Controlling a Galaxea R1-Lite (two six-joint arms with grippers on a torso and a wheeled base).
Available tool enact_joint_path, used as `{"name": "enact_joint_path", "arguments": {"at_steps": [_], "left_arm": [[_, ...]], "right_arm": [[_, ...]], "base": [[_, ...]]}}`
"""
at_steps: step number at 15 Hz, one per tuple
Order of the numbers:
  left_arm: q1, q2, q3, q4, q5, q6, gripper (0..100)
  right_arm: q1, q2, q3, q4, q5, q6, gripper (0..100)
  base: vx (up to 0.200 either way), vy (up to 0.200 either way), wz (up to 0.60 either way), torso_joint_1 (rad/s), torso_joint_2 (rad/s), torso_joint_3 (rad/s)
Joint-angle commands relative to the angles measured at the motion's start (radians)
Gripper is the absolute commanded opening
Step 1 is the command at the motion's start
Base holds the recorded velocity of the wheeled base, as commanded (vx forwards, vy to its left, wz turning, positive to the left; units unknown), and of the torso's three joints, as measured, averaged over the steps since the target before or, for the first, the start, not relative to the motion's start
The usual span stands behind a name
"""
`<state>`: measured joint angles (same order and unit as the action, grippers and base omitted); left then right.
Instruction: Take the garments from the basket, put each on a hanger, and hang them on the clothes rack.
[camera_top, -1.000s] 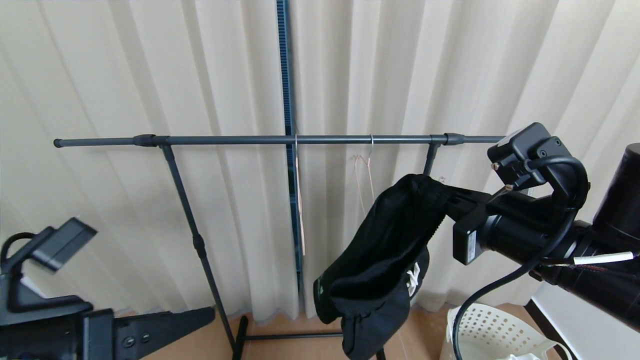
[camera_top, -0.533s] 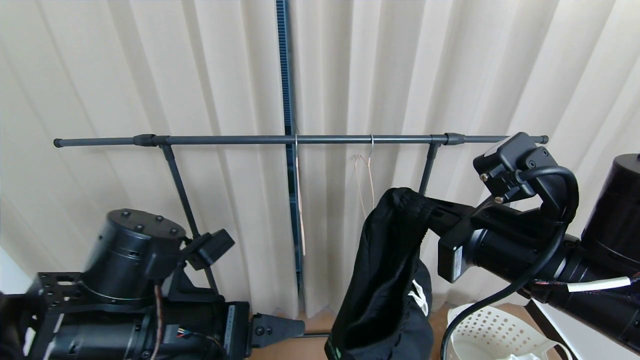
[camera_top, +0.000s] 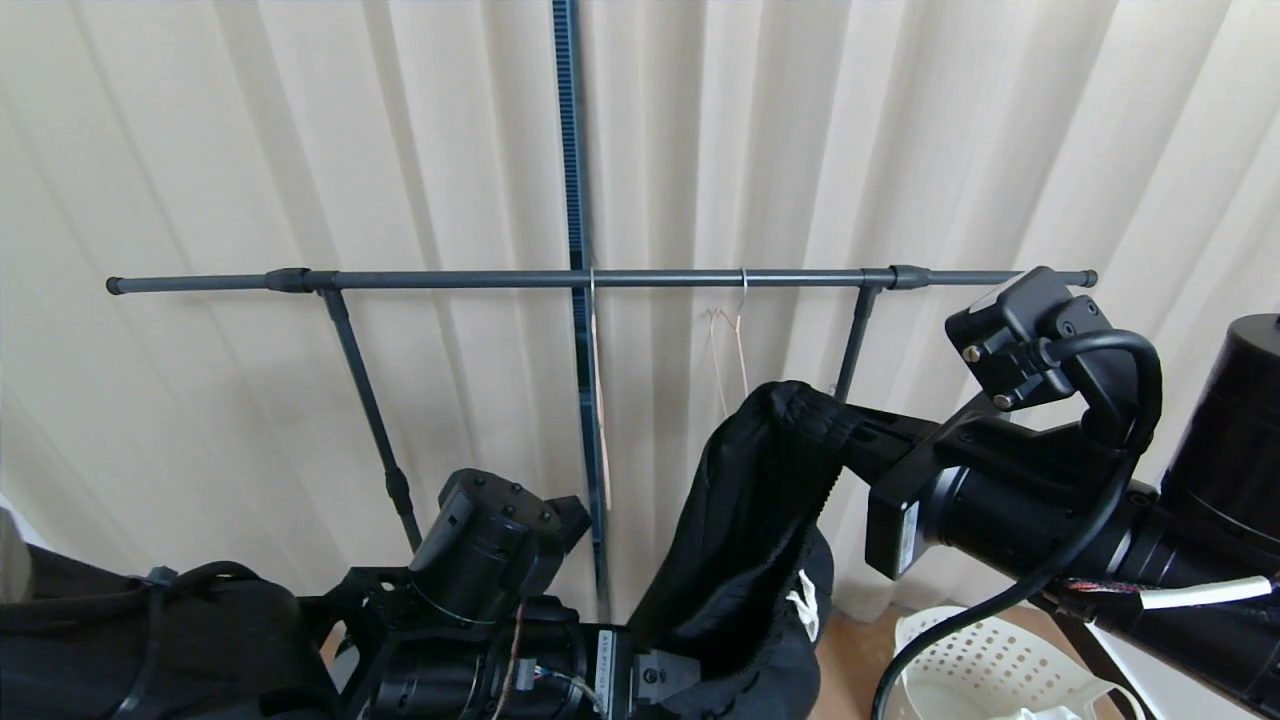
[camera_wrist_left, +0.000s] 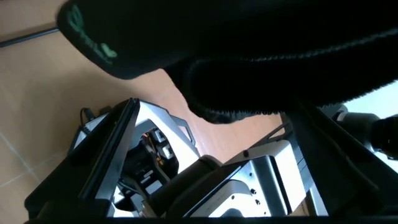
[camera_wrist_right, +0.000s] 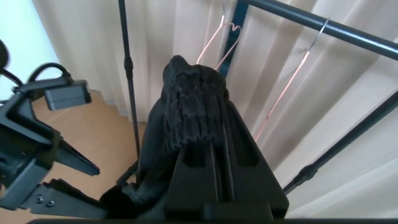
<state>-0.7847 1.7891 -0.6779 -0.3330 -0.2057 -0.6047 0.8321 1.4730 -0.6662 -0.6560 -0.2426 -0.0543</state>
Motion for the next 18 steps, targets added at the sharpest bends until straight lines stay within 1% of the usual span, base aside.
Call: {"name": "enact_joint_path", "arguments": {"at_steps": [1, 3, 4, 6, 9, 14, 18], "left_arm": [[-0.002, 0.050, -0.034, -0.001, 0.003, -0.009, 100], [-0.005, 0.073, -0.038, -0.003, 0.022, -0.010, 100], [-0.005, 0.092, -0.062, -0.004, 0.031, -0.020, 100], [-0.004, 0.104, -0.091, -0.004, 0.031, -0.044, 100], [0.001, 0.104, -0.121, -0.004, 0.029, -0.046, 100], [-0.022, 0.153, -0.121, -0.004, 0.035, -0.043, 100], [-0.027, 0.164, -0.114, -0.004, 0.043, -0.043, 100]], "right_arm": [[0.001, 0.003, -0.012, -0.001, 0.005, -0.001, 0], [0.001, -0.002, -0.018, -0.001, 0.005, -0.001, 0], [0.001, -0.003, -0.020, -0.001, 0.006, -0.001, 0], [0.005, -0.002, -0.016, -0.001, 0.005, -0.001, 0], [0.008, 0.000, -0.016, -0.001, 0.005, 0.001, 0], [0.008, -0.008, -0.026, -0.002, 0.003, 0.002, 0], [0.008, -0.030, -0.032, -0.002, 0.002, 0.002, 0]], "base": [[0.000, 0.000, 0.00, 0.000, 0.00, 0.000], [0.000, 0.000, 0.00, 0.000, 0.00, 0.000], [0.000, 0.000, 0.00, 0.000, 0.00, 0.000], [0.000, 0.000, 0.00, 0.000, 0.00, 0.000], [0.000, 0.000, 0.00, 0.000, 0.00, 0.000], [0.000, 0.000, 0.00, 0.000, 0.00, 0.000], [0.000, 0.000, 0.00, 0.000, 0.00, 0.000]]}}
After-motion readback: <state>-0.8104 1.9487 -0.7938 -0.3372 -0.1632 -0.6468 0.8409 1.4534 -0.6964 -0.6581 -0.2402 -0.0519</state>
